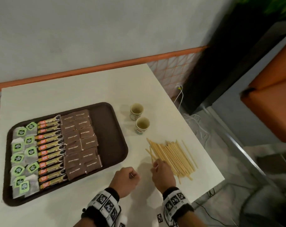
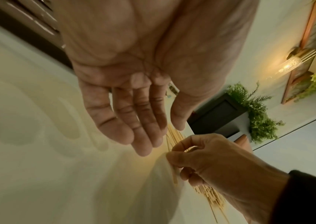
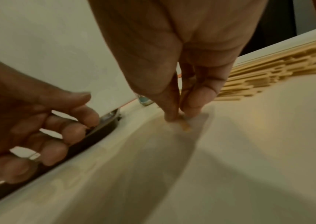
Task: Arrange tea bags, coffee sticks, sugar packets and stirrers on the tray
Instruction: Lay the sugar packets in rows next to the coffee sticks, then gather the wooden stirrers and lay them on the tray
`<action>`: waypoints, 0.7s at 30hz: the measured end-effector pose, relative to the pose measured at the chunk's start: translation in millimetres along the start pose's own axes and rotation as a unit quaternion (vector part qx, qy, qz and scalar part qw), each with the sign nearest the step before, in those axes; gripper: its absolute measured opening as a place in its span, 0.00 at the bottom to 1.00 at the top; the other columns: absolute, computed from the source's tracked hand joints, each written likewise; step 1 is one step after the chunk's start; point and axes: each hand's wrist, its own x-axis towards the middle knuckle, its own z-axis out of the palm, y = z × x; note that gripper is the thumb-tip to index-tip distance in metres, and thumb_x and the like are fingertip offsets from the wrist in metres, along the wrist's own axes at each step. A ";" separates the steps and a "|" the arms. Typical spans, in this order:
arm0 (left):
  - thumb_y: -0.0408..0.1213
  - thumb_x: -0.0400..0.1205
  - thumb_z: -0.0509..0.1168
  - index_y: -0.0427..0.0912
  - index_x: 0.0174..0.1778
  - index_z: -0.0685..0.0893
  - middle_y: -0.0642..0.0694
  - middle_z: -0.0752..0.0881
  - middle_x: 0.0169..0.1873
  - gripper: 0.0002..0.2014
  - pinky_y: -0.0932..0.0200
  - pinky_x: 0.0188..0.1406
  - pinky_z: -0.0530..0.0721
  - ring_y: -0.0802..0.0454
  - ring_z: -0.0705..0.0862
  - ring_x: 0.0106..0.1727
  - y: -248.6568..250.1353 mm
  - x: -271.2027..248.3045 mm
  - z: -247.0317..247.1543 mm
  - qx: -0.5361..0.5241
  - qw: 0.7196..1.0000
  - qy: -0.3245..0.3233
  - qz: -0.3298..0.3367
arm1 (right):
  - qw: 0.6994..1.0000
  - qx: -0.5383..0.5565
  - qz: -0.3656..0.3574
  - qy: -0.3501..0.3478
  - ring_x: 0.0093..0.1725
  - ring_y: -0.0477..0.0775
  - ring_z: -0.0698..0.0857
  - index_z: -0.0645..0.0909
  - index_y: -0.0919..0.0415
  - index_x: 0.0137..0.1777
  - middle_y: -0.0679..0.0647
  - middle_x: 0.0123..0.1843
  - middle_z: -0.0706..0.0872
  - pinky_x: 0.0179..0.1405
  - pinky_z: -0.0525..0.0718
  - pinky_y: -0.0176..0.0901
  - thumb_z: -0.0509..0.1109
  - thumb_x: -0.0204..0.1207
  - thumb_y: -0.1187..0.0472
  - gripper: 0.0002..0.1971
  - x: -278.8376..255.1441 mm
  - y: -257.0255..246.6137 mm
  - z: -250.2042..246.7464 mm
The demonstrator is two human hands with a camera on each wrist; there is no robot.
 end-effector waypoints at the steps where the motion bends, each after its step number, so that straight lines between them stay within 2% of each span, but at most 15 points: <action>1: 0.49 0.77 0.68 0.47 0.34 0.85 0.51 0.90 0.29 0.11 0.59 0.44 0.86 0.57 0.88 0.35 1.5 6.2 4.8 -0.001 1.000 -0.001 -0.008 | 1.000 0.000 0.000 -0.003 0.46 0.53 0.79 0.79 0.58 0.51 0.50 0.49 0.79 0.46 0.81 0.45 0.64 0.81 0.63 0.03 3.7 2.4 -0.3; 4: 0.48 0.76 0.69 0.46 0.35 0.86 0.49 0.91 0.31 0.09 0.53 0.41 0.87 0.51 0.90 0.37 6.6 22.5 17.4 -0.035 0.998 0.000 -0.045 | 1.000 0.027 0.011 0.002 0.43 0.54 0.80 0.79 0.53 0.46 0.51 0.47 0.83 0.44 0.82 0.46 0.67 0.80 0.60 0.02 6.8 13.7 -13.7; 6: 0.44 0.78 0.70 0.44 0.38 0.86 0.47 0.91 0.34 0.08 0.52 0.38 0.88 0.50 0.91 0.36 12.5 32.0 23.9 -0.092 0.994 0.009 -0.067 | 0.998 0.058 0.026 0.026 0.42 0.52 0.83 0.80 0.52 0.44 0.50 0.44 0.86 0.42 0.84 0.46 0.69 0.79 0.57 0.03 9.7 25.4 -34.4; 8: 0.42 0.79 0.71 0.39 0.44 0.85 0.44 0.90 0.38 0.08 0.53 0.35 0.86 0.49 0.89 0.36 22.6 40.5 28.3 -0.164 0.981 0.020 -0.098 | 0.994 0.060 0.052 0.078 0.46 0.53 0.84 0.83 0.54 0.49 0.52 0.48 0.87 0.48 0.86 0.50 0.69 0.81 0.56 0.04 20.5 41.8 -60.2; 10: 0.39 0.80 0.70 0.37 0.47 0.83 0.42 0.87 0.38 0.09 0.55 0.33 0.83 0.47 0.85 0.35 33.7 48.6 32.8 -0.222 0.965 0.020 -0.140 | 0.990 0.025 0.086 0.110 0.57 0.58 0.81 0.81 0.57 0.59 0.57 0.59 0.83 0.58 0.82 0.54 0.67 0.82 0.51 0.12 37.6 62.0 -82.5; 12: 0.38 0.79 0.71 0.36 0.50 0.82 0.42 0.86 0.36 0.10 0.56 0.32 0.81 0.46 0.85 0.35 43.4 57.8 39.1 -0.267 0.949 0.019 -0.168 | 0.989 -0.019 0.131 0.072 0.68 0.62 0.73 0.75 0.57 0.68 0.58 0.68 0.75 0.65 0.76 0.59 0.66 0.81 0.42 0.24 53.4 76.1 -94.3; 13: 0.39 0.78 0.71 0.36 0.51 0.82 0.42 0.86 0.36 0.11 0.56 0.33 0.82 0.46 0.86 0.35 46.4 62.9 43.3 -0.274 0.946 0.020 -0.172 | 0.988 -0.030 0.146 0.043 0.71 0.63 0.70 0.72 0.57 0.71 0.59 0.70 0.73 0.66 0.74 0.62 0.66 0.79 0.39 0.28 58.0 79.5 -95.8; 17: 0.44 0.79 0.69 0.38 0.42 0.84 0.42 0.88 0.36 0.11 0.54 0.38 0.87 0.46 0.89 0.40 63.1 72.2 56.5 -0.262 0.949 0.008 -0.174 | 0.991 -0.041 0.126 -0.002 0.70 0.62 0.69 0.68 0.55 0.73 0.57 0.70 0.71 0.66 0.74 0.62 0.67 0.75 0.33 0.34 56.7 74.1 -78.5; 19: 0.44 0.80 0.68 0.38 0.39 0.85 0.39 0.90 0.41 0.12 0.48 0.44 0.90 0.42 0.90 0.45 69.8 74.9 61.8 -0.259 0.949 0.000 -0.178 | 0.994 -0.041 0.105 -0.003 0.69 0.60 0.69 0.67 0.54 0.73 0.56 0.69 0.70 0.66 0.75 0.62 0.68 0.73 0.33 0.35 50.9 64.2 -65.5; 21: 0.44 0.80 0.68 0.36 0.39 0.84 0.36 0.89 0.43 0.13 0.42 0.47 0.90 0.40 0.89 0.44 74.2 76.8 62.8 -0.271 0.945 -0.009 -0.183 | 0.995 -0.040 0.090 -0.005 0.69 0.59 0.69 0.66 0.54 0.73 0.55 0.69 0.70 0.66 0.75 0.62 0.68 0.71 0.30 0.39 46.7 56.9 -60.5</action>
